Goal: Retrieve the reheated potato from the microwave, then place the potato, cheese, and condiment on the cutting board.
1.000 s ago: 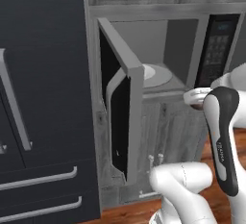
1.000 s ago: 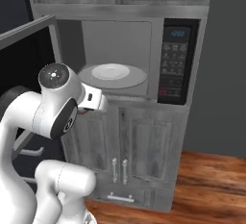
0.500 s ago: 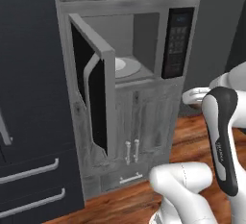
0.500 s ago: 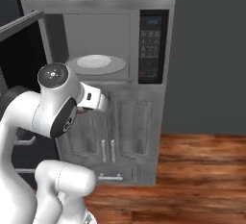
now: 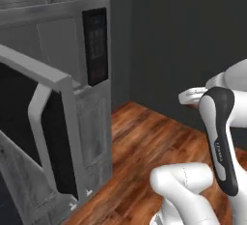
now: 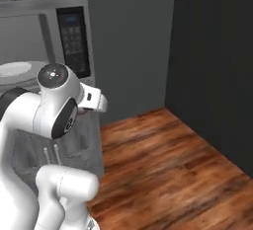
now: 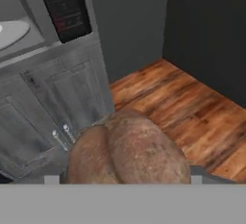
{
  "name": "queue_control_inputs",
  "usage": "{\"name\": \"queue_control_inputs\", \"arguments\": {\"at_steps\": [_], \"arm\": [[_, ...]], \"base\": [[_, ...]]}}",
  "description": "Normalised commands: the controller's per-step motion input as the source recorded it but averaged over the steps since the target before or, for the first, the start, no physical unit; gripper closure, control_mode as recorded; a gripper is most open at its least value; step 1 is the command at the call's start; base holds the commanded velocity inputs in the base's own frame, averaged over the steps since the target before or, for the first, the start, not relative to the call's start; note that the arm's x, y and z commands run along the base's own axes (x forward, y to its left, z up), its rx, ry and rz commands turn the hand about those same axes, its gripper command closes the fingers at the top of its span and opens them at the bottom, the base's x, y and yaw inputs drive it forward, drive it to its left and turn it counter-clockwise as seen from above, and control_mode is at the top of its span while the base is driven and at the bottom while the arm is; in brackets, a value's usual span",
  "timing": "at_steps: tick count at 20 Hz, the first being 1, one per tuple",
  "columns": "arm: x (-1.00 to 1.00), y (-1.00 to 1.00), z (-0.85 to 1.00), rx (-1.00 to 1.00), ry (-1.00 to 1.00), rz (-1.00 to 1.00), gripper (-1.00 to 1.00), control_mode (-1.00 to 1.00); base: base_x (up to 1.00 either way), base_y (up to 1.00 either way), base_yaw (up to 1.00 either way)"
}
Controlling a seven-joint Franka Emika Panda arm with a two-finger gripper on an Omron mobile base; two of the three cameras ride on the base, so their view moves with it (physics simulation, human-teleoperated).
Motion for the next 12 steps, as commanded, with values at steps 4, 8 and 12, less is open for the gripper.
{"name": "queue_control_inputs", "arguments": {"at_steps": [4, 8, 12], "arm": [[0.00, 0.00, 0.00, 0.00, 0.00, 0.00, 1.00, 1.00], [0.00, 0.00, 0.00, 0.00, 0.00, 0.00, 1.00, 1.00], [0.00, 0.00, 0.00, 0.00, 0.00, 0.00, 1.00, 1.00]], "base": [[0.00, 0.00, -0.98], [0.00, 0.00, -0.99], [0.00, 0.00, -0.99]]}}
